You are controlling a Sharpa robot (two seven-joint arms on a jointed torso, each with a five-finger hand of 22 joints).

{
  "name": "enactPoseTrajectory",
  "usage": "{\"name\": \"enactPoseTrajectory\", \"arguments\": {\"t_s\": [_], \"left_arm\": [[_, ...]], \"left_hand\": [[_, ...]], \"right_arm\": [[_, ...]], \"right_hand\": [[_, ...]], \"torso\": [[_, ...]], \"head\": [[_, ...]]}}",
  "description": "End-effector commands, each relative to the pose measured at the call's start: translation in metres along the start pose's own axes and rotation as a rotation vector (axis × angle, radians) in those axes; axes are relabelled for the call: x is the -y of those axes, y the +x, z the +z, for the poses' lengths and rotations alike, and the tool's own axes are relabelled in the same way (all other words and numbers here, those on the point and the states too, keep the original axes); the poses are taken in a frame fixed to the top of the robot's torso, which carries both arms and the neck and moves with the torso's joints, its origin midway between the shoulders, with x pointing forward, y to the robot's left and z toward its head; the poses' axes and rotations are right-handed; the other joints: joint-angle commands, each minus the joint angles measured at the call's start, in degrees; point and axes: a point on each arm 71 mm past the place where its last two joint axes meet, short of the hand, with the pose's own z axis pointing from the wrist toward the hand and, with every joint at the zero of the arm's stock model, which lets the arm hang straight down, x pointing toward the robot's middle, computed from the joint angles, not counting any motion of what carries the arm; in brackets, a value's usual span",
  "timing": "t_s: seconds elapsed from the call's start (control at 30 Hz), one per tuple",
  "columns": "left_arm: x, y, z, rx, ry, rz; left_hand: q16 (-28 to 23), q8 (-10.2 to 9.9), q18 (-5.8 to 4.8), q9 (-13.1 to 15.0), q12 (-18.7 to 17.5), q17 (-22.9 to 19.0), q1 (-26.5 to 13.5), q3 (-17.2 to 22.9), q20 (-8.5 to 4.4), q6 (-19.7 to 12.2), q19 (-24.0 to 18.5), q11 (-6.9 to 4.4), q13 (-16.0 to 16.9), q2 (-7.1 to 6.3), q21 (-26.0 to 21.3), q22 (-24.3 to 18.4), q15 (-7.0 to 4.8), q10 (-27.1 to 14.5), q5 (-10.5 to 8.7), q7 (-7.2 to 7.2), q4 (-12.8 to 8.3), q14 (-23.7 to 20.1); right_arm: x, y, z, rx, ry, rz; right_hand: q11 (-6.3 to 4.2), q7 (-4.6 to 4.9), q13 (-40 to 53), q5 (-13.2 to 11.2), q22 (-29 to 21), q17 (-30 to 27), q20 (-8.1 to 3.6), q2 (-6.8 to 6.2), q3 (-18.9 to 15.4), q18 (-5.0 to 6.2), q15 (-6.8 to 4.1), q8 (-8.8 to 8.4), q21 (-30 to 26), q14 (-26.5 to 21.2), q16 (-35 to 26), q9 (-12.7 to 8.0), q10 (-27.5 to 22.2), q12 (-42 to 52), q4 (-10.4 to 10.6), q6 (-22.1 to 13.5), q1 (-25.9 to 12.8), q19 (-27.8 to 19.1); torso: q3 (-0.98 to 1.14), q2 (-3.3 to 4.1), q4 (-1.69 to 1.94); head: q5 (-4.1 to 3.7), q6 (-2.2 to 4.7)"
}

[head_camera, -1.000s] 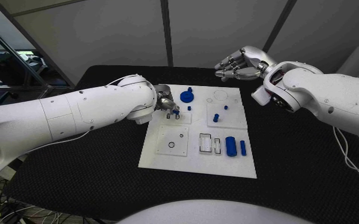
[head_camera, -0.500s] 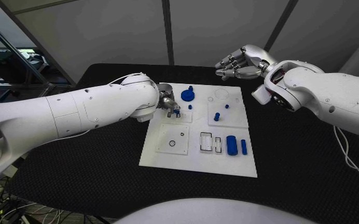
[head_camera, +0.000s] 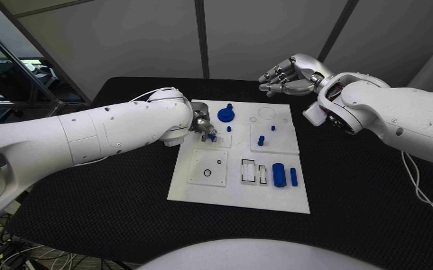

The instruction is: Assemble the parts on the task board

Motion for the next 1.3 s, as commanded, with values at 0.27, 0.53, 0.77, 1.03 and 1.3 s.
{"name": "enactPoseTrajectory", "arguments": {"t_s": [0.27,0.53,0.77,1.03,1.3], "left_arm": [[0.0018,0.0015,0.0024,-0.031,-0.013,0.058],[0.0032,0.0017,0.0038,-0.033,-0.015,0.062],[0.0046,0.0022,0.0043,-0.031,-0.013,0.062],[0.0049,0.0018,0.005,-0.025,-0.013,0.055],[0.0054,0.0006,0.005,-0.004,-0.01,0.042]], "left_hand": [[0.18,0.33,-2.33,0.14,0.41,12.08,0.37,8.77,-0.5,-0.29,2.17,-0.12,-0.1,0.91,0.25,8.57,-0.52,0.47,0.01,-0.15,-9.65,5.01],[0.18,0.42,-2.33,0.2,0.52,12.08,0.34,8.22,-0.5,-0.36,2.18,-0.13,-0.06,1.13,0.25,8.59,-0.52,0.56,0.02,-0.17,-9.57,5.01],[0.19,0.47,-2.35,0.21,0.58,12.09,0.3,7.91,-0.49,-0.38,2.21,-0.13,-0.05,1.28,0.27,8.65,-0.53,0.62,0.02,-0.19,-9.51,5.01],[0.19,0.65,-2.37,0.19,0.79,12.1,0.13,6.13,-0.49,-0.33,2.27,-0.2,-0.14,1.9,0.28,8.74,-0.53,0.92,-0.04,-0.32,-9.11,5.02],[0.2,0.68,-2.41,0.12,1.03,12.11,0.23,5.52,-0.5,-0.27,2.39,-0.26,0.03,2.32,0.38,8.94,-0.56,1.13,-0.01,-0.39,-8.98,5.03]], "right_arm": [[-0.0024,-0.0004,0.0002,0.002,-0.013,-0.001],[-0.0029,0.0001,0.0006,0.001,-0.014,-0.001],[-0.0031,0.0004,0.0007,0.0,-0.015,-0.001],[-0.0032,0.0006,0.0009,0.0,-0.015,0.0],[-0.0034,0.0007,0.0008,0.0,-0.016,0.0]], "right_hand": [[-0.02,-0.07,-0.04,0.2,-0.05,-0.06,-0.03,0.56,-0.26,0.22,-0.03,0.09,-0.38,0.07,-0.22,0.07,0.35,0.24,0.14,0.15,0.08,0.27],[-0.02,-0.07,-0.04,0.2,-0.05,-0.06,-0.03,0.56,-0.26,0.22,-0.03,0.09,-0.38,0.07,-0.22,0.07,0.35,0.24,0.14,0.15,0.08,0.27],[-0.04,-0.09,-0.08,0.26,-0.11,-0.06,-0.03,0.58,-0.29,0.23,-0.05,0.13,-0.46,0.13,-0.27,0.08,0.41,0.29,0.18,0.2,0.05,0.35],[-0.04,-0.09,-0.08,0.26,-0.11,-0.06,-0.03,0.58,-0.29,0.23,-0.05,0.13,-0.46,0.13,-0.27,0.08,0.41,0.29,0.18,0.2,0.05,0.35],[-0.04,-0.1,-0.1,0.29,-0.13,-0.06,-0.04,0.59,-0.32,0.23,-0.06,0.15,-0.49,0.16,-0.29,0.08,0.43,0.31,0.21,0.22,0.01,0.39]], "torso": [[-0.01,0.01,-0.01],[0.0,0.03,0.01],[-0.03,0.06,0.03],[-0.02,0.01,0.1],[-0.04,0.02,0.08]], "head": [[0.01,-0.06],[0.01,-0.14],[-0.07,-0.27],[-0.22,-0.37],[-0.31,-0.38]]}}
